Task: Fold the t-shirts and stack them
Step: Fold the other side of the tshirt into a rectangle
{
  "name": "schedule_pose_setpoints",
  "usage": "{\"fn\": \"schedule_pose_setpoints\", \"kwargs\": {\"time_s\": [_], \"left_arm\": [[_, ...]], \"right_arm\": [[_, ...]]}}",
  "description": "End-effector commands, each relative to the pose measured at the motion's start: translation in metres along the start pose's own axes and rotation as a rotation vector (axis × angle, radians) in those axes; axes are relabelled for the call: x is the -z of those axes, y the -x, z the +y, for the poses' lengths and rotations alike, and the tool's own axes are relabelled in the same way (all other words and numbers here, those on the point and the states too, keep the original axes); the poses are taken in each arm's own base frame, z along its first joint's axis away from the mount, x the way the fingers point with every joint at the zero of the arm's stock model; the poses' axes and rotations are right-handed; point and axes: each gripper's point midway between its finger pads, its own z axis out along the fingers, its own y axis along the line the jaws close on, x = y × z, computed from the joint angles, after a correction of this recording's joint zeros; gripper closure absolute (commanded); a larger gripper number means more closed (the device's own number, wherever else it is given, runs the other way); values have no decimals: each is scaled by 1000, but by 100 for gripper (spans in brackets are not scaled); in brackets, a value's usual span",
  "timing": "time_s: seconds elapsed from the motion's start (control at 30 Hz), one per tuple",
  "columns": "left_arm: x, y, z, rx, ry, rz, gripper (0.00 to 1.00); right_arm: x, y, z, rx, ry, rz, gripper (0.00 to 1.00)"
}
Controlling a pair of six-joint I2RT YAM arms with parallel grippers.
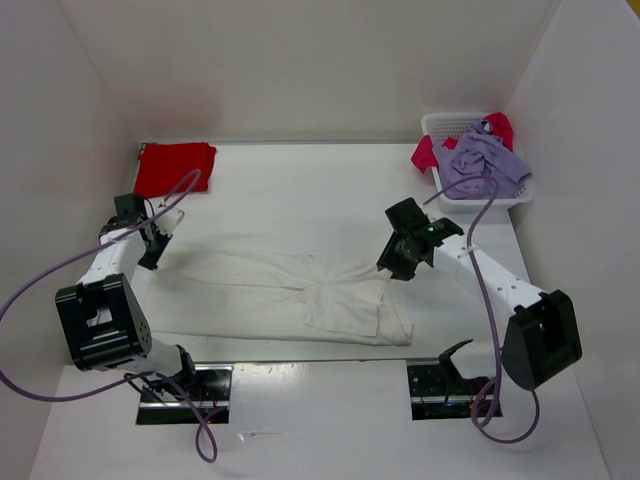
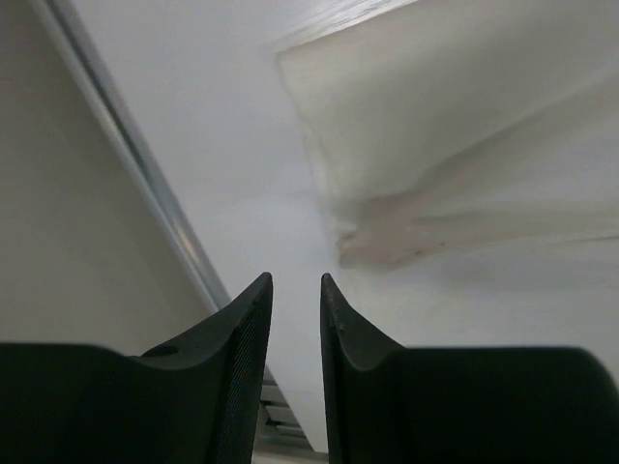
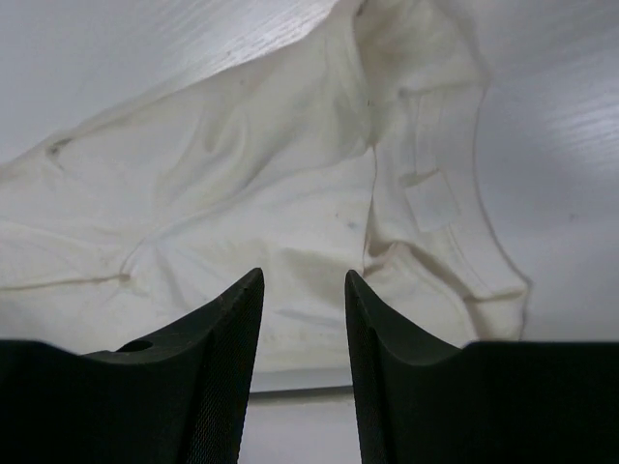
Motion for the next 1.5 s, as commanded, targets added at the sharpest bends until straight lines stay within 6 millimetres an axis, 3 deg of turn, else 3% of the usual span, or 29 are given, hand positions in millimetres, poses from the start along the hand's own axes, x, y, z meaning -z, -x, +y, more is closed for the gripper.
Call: {"fn": "schedule_pose_setpoints", "kwargs": {"time_s": [0.0, 0.1, 0.17, 0.3, 0.4, 0.43, 0.47, 0.57, 0.6, 0.63, 0.73, 0.8, 0.87, 0.97, 1.03, 1.07, 1.13, 1.27, 1.33, 1.47], "left_arm": [[29, 5, 32, 12, 85, -23, 66], [45, 10, 37, -9, 68, -30, 60], [55, 16, 51, -10, 110, -49, 60], [67, 24, 66, -16, 155, -60, 58], [75, 48, 66, 0, 139, -138, 55], [72, 53, 60, 11, 119, -145, 55], [74, 70, 52, -8, 103, -191, 54], [49, 88, 28, -44, 70, -207, 52], [38, 89, 22, -59, 63, -191, 52], [17, 81, 11, -61, 33, -143, 52], [-16, 75, 1, -17, -4, -80, 54], [-24, 78, 9, 18, -1, -73, 57], [-22, 81, 16, 47, 4, -90, 57], [-15, 84, 23, 57, 21, -107, 57], [-9, 89, 28, 34, 37, -127, 55], [-5, 88, 33, 44, 47, -132, 53], [-8, 82, 37, 29, 53, -125, 47], [-20, 76, 26, 4, -27, -124, 35], [-25, 72, 14, -14, -97, -125, 29], [-40, 73, -3, -13, -192, -117, 23]], "right_arm": [[-8, 32, 17, 64, 23, -88, 55], [-22, 48, 15, 35, 11, -114, 59], [-30, 56, 17, 29, 13, -125, 65], [-41, 68, 20, 15, 14, -131, 89], [-53, 72, 26, 26, 9, -127, 96], [-55, 77, 29, 18, 19, -129, 98], [-64, 74, 25, 31, -5, -109, 98], [-78, 88, 14, -22, -21, -104, 100], [-91, 81, 0, -39, -49, -64, 100], [-96, 82, -3, -44, -41, -58, 100], [-112, 81, -16, -51, -59, -33, 100], [-117, 95, -9, -28, -33, -33, 100], [-129, 94, -4, 2, -25, 6, 100], [-121, 108, 12, 42, 27, -18, 100], [-96, 129, 24, 65, 62, -106, 91], [-86, 131, 22, 64, 48, -115, 76], [-61, 139, 18, 60, 29, -170, 67], [-36, 119, -9, 35, -46, -151, 48], [-35, 106, -9, 38, -12, -110, 42], [-54, 81, -16, 66, 5, -23, 33]]}}
